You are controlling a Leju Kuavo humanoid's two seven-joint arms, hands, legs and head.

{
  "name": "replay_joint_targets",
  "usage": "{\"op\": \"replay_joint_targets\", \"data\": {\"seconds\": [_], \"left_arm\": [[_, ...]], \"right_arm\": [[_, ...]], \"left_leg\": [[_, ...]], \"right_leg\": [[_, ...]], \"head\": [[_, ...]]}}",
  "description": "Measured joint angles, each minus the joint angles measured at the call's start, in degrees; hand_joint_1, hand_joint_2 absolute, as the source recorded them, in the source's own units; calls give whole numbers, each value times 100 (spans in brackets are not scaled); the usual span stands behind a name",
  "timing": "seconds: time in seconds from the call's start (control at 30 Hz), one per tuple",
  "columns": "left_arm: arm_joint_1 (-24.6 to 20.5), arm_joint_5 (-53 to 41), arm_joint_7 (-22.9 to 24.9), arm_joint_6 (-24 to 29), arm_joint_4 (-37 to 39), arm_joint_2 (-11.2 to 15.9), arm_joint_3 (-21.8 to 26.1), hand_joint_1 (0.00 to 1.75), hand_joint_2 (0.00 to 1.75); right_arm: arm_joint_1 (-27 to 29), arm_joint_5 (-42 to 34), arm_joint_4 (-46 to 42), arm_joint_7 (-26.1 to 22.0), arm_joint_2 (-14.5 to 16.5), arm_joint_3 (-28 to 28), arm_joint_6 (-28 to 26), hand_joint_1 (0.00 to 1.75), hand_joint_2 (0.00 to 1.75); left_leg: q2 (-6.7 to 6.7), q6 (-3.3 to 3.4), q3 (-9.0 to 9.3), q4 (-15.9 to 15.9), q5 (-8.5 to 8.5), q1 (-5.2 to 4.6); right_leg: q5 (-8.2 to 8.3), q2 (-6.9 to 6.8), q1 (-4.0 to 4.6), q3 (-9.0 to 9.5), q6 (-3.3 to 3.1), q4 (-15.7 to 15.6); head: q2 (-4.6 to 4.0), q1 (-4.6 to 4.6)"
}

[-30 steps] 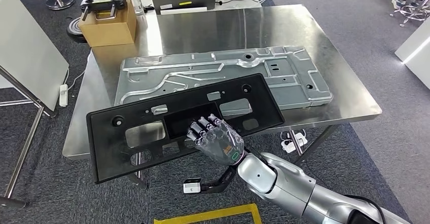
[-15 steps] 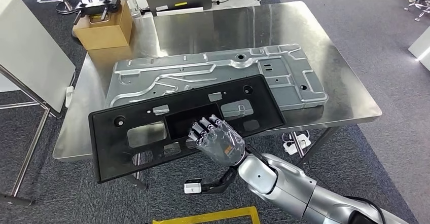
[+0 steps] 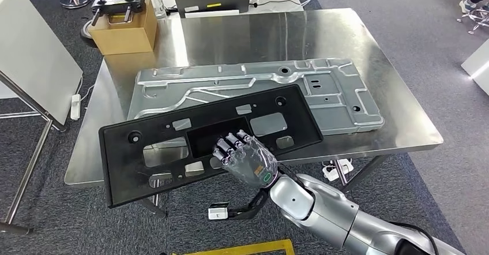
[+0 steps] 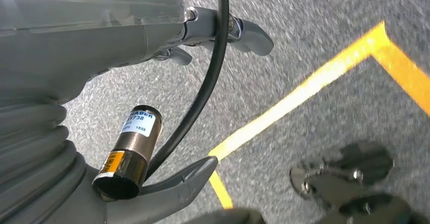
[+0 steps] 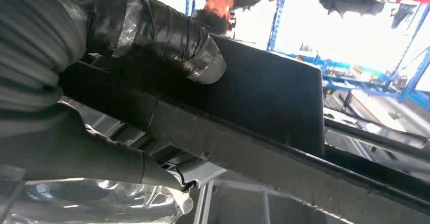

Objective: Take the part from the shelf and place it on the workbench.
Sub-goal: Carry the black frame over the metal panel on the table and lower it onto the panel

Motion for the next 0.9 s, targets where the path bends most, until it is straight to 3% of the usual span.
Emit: {"op": "replay_joint_targets", "data": {"seconds": [0.03,0.07,0.1,0.17,0.2,0.3,0.37,0.47,0.5,0.53,0.57,0.63,0.67,0.73,0.83,0.9], "left_arm": [[7,-4,-1,-4,0,-2,0,0,175],[14,-9,-1,-7,0,-6,0,0,175],[19,-13,-1,-8,0,-9,0,0,175],[10,-17,0,-9,0,-15,0,0,175],[2,-17,1,-9,0,-15,0,0,175],[-4,-17,4,-8,0,-14,0,0,175],[-6,-17,9,-3,1,-13,0,0,175],[-5,-17,12,1,1,-14,0,0,175],[3,-17,13,2,1,-14,0,0,175],[13,-17,14,4,2,-13,0,0,175],[22,-17,16,7,2,-13,0,0,175],[28,-17,17,14,2,-9,0,0,175],[25,-17,17,17,2,-8,0,0,175],[14,-17,17,21,2,-7,0,0,175],[21,-17,16,25,1,-10,0,0,175],[18,-18,16,25,0,-16,1,0,175]], "right_arm": [[10,0,14,-1,-1,0,0,175,175],[13,0,25,1,-1,0,0,175,175],[11,0,32,3,-2,0,0,175,175],[3,0,38,9,-1,0,0,175,175],[2,0,40,10,1,0,0,175,175],[-2,0,47,10,2,0,0,175,175],[-9,0,47,12,4,0,-1,175,175],[-3,0,47,10,7,0,0,175,175],[8,0,48,9,7,0,0,175,175],[18,0,49,9,7,0,0,175,175],[25,0,50,9,7,0,0,175,175],[26,0,50,10,8,0,0,175,175],[20,0,50,10,8,0,0,175,175],[14,0,50,10,13,0,0,175,175],[8,0,47,10,20,-1,-1,175,175],[-2,0,44,11,20,-3,-2,175,175]], "left_leg": [[-8,-5,21,10,-27,0],[-16,-16,53,26,-61,1],[-22,-32,87,49,-104,3],[-31,-79,127,103,-188,-10],[-35,-106,130,120,-216,-18],[-36,-200,146,112,-260,-22],[-17,-264,82,314,-387,-14],[0,-337,-460,1342,-808,19],[1,-351,-648,1633,-869,28],[1,-357,-746,1727,-814,32],[2,-354,-734,1601,-645,34],[11,-320,-449,874,-168,32],[18,-296,-288,515,-15,18],[22,-238,-135,165,45,-14],[6,-143,-89,93,7,-9],[2,-71,-24,41,-4,18]], "right_leg": [[96,0,-8,-83,11,39],[311,-1,-17,-31,14,-177],[578,-2,-25,117,7,-571],[884,2,-22,422,-37,-1264],[914,5,-13,495,-66,-1428],[870,15,0,540,-165,-1497],[852,10,-26,610,-237,-1541],[787,-9,-30,694,-301,-1557],[762,-10,-28,720,-304,-1556],[736,-7,-28,750,-301,-1555],[707,-3,-29,791,-292,-1555],[637,1,-32,890,-262,-1557],[606,1,-25,922,-237,-1553],[567,1,-12,939,-178,-1559],[521,-4,-9,965,-76,-1568],[343,-2,-11,814,-30,-1234]], "head": [[0,-1],[0,-1],[0,-1],[0,-2],[0,-1],[0,1],[0,-2],[0,-4],[0,-3],[0,-4],[0,-4],[0,-2],[0,-2],[0,0],[0,0],[0,5]]}}
